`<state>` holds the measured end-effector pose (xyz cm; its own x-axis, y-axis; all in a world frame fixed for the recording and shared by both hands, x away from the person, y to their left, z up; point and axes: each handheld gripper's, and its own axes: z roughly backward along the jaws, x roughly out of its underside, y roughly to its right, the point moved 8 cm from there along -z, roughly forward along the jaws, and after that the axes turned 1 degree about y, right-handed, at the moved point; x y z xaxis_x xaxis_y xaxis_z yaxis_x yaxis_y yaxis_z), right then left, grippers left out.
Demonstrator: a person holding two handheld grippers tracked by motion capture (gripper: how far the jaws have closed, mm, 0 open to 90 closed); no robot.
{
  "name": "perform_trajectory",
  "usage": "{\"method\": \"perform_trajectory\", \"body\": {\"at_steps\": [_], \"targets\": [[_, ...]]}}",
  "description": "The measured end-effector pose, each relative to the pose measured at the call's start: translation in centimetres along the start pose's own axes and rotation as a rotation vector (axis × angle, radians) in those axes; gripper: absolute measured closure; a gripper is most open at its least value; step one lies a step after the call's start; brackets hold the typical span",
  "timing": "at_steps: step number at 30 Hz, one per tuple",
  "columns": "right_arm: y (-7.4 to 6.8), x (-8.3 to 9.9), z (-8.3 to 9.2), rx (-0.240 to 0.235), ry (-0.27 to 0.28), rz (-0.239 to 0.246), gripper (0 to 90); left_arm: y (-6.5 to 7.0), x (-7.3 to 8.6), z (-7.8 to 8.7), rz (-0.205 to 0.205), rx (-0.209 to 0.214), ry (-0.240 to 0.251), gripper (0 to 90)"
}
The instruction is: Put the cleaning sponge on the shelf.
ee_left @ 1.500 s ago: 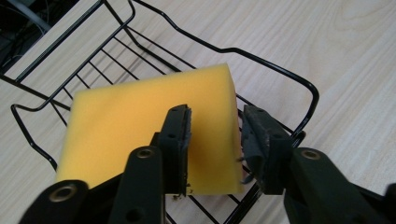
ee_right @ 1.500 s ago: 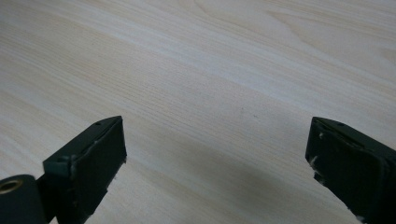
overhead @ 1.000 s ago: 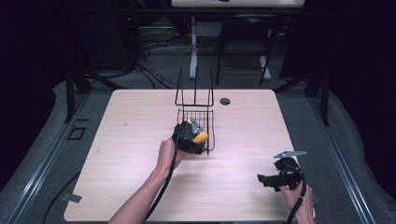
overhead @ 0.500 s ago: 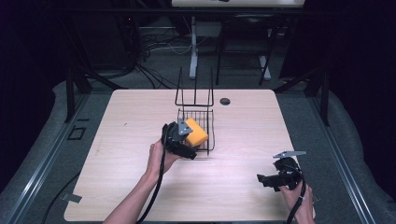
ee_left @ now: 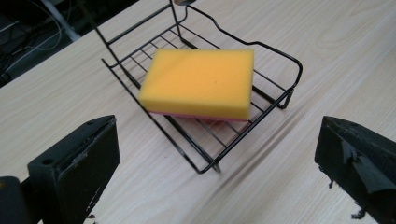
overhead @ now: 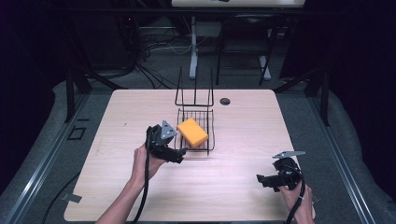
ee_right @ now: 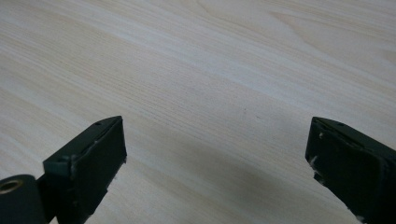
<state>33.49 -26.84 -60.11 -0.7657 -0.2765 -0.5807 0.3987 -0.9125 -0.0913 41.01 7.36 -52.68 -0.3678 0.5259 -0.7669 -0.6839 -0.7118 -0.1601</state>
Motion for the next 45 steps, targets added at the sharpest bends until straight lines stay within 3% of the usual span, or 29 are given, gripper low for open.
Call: {"method": "perform_trajectory", "body": {"at_steps": [7, 11, 14, 15, 18, 22, 28, 29, 31, 33, 34, 36, 40, 42, 45], "targets": [[0.2, 0.1, 0.3, 0.016, -0.019, 0.010, 4.9, -1.0, 1.2, 2.4, 0.013, -0.028, 0.010, 0.0], [0.0, 0.0, 0.0, 0.007, -0.001, -0.001, 4.9, -1.7, 2.3, 3.7, 0.024, -0.044, 0.009, 0.0], [0.2, 0.1, 0.2, 0.020, -0.021, 0.015, 5.0, -2.2, 3.5, 4.7, 0.040, -0.056, 0.005, 0.0], [0.0, 0.0, 0.0, 0.010, -0.004, 0.000, 5.0, -2.3, 3.8, 4.9, 0.043, -0.061, 0.004, 0.0], [0.2, 0.1, 0.1, 0.023, -0.025, 0.018, 5.0, -2.9, 5.2, 5.7, 0.068, -0.073, -0.005, 0.0], [-0.2, 0.1, -0.1, 0.012, -0.013, 0.006, 5.0, -3.7, 7.0, 6.5, 0.099, -0.079, -0.021, 0.0], [-0.2, 0.1, -0.2, 0.014, -0.013, 0.010, 5.0, -4.3, 9.6, 7.0, 0.140, -0.077, -0.058, 0.1], [0.1, 0.2, 0.0, 0.030, -0.037, 0.039, 5.0, -4.3, 10.1, 7.1, 0.144, -0.075, -0.066, 0.0], [-0.2, 0.2, -0.2, 0.014, -0.012, 0.011, 5.0, -4.4, 11.0, 7.3, 0.154, -0.077, -0.076, 0.0], [-0.1, 0.2, -0.3, 0.014, -0.011, 0.011, 5.0, -4.4, 12.0, 7.5, 0.162, -0.079, -0.088, 0.0], [0.2, 0.3, -0.1, 0.031, -0.037, 0.038, 5.0, -4.5, 12.8, 7.6, 0.174, -0.090, -0.087, 0.0], [-0.1, 0.3, -0.4, 0.018, -0.016, 0.017, 5.0, -4.4, 13.3, 7.6, 0.181, -0.085, -0.095, 0.0], [-0.2, 0.3, -0.6, 0.020, -0.022, 0.019, 5.0, -4.3, 15.2, 7.1, 0.214, -0.073, -0.118, 0.0], [0.1, 0.4, -0.4, 0.035, -0.047, 0.045, 5.0, -4.2, 15.7, 6.9, 0.223, -0.066, -0.126, 0.0], [0.2, 0.4, -0.5, 0.042, -0.049, 0.045, 5.0, -4.3, 16.3, 6.5, 0.233, -0.062, -0.131, 0.0]]}}
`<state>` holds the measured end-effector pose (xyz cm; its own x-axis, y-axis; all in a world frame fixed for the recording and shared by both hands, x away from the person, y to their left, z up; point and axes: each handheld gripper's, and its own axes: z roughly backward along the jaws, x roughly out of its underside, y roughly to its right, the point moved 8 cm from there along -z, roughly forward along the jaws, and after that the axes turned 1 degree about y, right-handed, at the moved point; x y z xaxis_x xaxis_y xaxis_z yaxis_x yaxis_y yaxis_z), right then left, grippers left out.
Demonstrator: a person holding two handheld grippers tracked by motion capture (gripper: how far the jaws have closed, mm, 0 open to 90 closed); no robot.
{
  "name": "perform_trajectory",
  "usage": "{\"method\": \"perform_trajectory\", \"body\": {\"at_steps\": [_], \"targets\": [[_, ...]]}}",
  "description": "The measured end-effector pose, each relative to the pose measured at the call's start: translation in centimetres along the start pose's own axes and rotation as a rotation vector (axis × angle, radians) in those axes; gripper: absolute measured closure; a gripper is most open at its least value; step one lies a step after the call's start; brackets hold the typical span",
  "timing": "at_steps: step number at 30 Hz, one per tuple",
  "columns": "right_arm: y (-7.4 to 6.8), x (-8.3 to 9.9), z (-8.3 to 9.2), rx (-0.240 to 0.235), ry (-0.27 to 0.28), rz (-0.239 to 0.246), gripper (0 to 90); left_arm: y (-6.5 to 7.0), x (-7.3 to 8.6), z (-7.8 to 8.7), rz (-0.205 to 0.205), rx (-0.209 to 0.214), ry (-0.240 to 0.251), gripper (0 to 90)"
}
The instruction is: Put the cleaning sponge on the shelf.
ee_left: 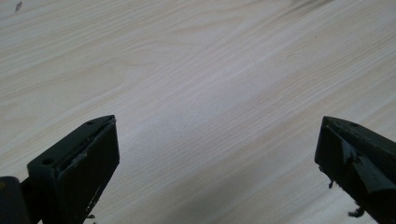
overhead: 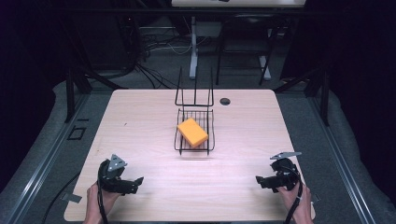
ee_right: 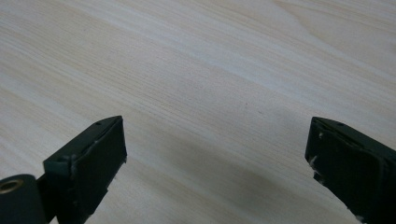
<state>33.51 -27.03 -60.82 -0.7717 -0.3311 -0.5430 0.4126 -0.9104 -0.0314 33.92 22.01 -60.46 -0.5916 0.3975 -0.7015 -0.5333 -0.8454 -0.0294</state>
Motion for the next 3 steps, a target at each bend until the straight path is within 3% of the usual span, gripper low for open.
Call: {"method": "perform_trajectory", "body": {"at_steps": [2, 3], "targets": [[0.02, 0.01, -0.06, 0.000, -0.004, 0.005, 5.0, -0.22, 0.11, -0.26, 0.015, 0.008, 0.004, 0.0], [-0.26, -0.08, -0.29, -0.015, 0.019, -0.022, 5.0, -0.40, 0.17, -0.35, 0.020, 0.005, 0.002, 0.0]]}}
